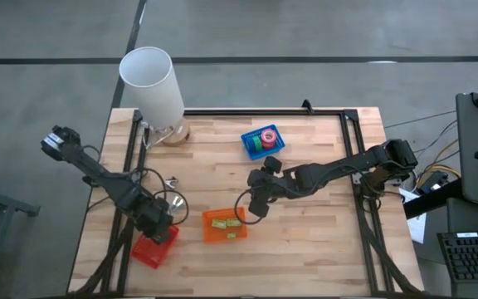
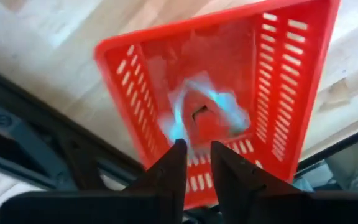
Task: Pick and place Stapler, Stapler remover, tape
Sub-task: Put the black staple remover into the red bin
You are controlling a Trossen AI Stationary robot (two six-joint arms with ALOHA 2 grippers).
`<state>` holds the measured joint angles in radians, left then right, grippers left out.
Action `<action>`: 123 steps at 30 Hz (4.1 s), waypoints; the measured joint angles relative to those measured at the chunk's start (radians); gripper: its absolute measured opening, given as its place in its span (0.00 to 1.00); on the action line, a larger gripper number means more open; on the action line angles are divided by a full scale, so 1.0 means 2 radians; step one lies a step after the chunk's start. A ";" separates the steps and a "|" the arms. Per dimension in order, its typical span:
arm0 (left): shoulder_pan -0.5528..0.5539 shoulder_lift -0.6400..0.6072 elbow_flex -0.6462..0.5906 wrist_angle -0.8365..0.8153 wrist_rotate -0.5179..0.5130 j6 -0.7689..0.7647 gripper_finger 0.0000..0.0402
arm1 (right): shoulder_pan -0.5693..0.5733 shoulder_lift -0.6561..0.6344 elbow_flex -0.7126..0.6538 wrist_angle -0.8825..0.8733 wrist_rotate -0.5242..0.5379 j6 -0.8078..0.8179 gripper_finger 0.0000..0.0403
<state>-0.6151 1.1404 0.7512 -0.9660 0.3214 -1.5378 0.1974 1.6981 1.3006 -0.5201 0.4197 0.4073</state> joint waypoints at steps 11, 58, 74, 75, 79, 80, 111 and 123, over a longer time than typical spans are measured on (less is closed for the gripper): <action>0.000 -0.001 0.000 0.056 -0.010 -0.007 0.40 | -0.019 -0.015 0.000 0.016 -0.109 -0.018 0.10; 0.163 -0.016 0.057 0.126 -0.191 0.093 0.41 | -0.052 -0.599 -0.537 0.232 -0.142 -0.136 0.02; 0.254 -0.035 0.057 -0.013 -0.177 0.223 0.41 | -0.052 -0.729 -0.646 0.375 -0.145 -0.135 0.02; 0.261 -0.035 0.057 -0.024 -0.177 0.244 0.41 | -0.052 -0.734 -0.645 0.363 -0.145 -0.129 0.02; 0.305 -0.035 0.056 -0.044 -0.177 0.364 0.41 | -0.052 -0.740 -0.645 0.324 -0.145 -0.090 0.02; 0.319 -0.035 0.056 -0.046 -0.177 0.396 0.41 | -0.052 -0.739 -0.645 0.316 -0.145 -0.088 0.02; 0.511 0.180 0.056 -0.067 -0.138 0.926 0.41 | -0.052 -0.727 -0.645 0.299 -0.145 -0.102 0.02; 0.511 0.211 0.056 -0.041 -0.130 0.921 0.41 | -0.052 -0.727 -0.645 0.299 -0.145 -0.103 0.02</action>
<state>0.4065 1.5633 0.8627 -1.0487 0.0623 0.3048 0.0933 0.2451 0.0101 0.0788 0.1307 0.2020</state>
